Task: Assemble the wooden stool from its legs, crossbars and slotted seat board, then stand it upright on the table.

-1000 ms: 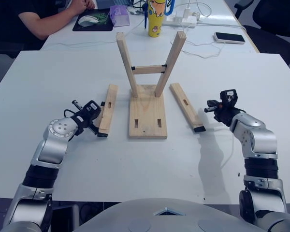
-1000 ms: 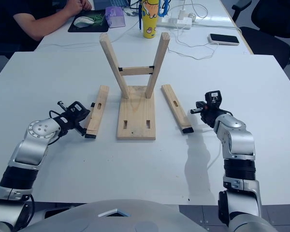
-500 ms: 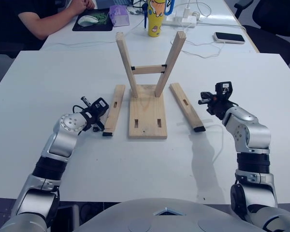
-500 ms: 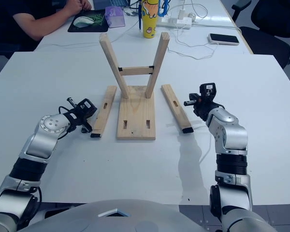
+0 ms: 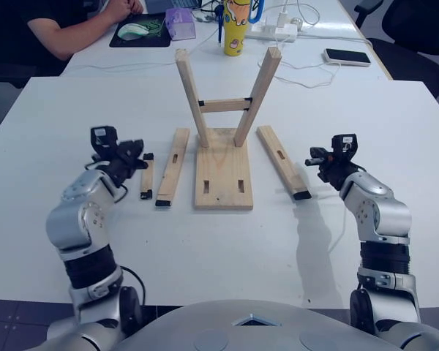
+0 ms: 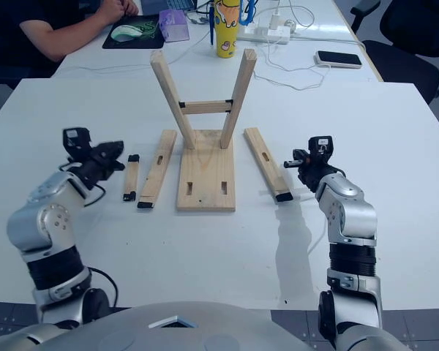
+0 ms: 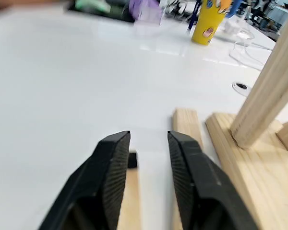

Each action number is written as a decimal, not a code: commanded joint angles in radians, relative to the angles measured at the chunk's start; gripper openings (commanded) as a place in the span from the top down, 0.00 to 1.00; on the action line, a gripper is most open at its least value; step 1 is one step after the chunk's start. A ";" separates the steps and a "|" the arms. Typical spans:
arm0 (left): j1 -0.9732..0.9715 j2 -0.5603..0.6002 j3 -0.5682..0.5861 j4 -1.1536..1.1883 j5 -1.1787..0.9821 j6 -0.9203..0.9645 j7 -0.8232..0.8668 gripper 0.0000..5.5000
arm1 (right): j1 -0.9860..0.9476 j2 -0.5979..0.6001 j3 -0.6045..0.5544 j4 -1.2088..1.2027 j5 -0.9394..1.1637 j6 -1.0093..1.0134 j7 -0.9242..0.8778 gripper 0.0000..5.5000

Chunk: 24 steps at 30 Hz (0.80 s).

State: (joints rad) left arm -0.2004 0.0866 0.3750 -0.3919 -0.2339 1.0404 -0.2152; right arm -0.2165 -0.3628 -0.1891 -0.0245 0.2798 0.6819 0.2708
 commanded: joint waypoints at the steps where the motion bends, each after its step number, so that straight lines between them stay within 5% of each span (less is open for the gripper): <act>1: -0.010 -0.032 -0.018 0.033 0.022 0.005 0.093 0.62 | -0.026 -0.002 -0.007 0.030 -0.011 -0.019 -0.009 1.00; 4: -0.013 -0.024 -0.045 0.069 0.036 0.010 0.129 0.55 | -0.039 0.000 0.003 0.033 -0.005 -0.024 0.000 1.00; 14: 0.006 0.043 -0.122 0.177 0.068 -0.053 0.137 0.55 | -0.029 0.018 0.024 0.038 -0.007 -0.056 0.005 1.00; 24: 0.023 0.034 -0.120 0.224 0.043 -0.069 0.137 0.54 | -0.039 0.036 0.012 0.038 -0.001 -0.075 -0.004 0.74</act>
State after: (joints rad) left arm -0.1872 0.1240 0.2557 -0.1762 -0.1830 0.9619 -0.0793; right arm -0.2439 -0.3326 -0.1737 0.0117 0.2832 0.6146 0.2740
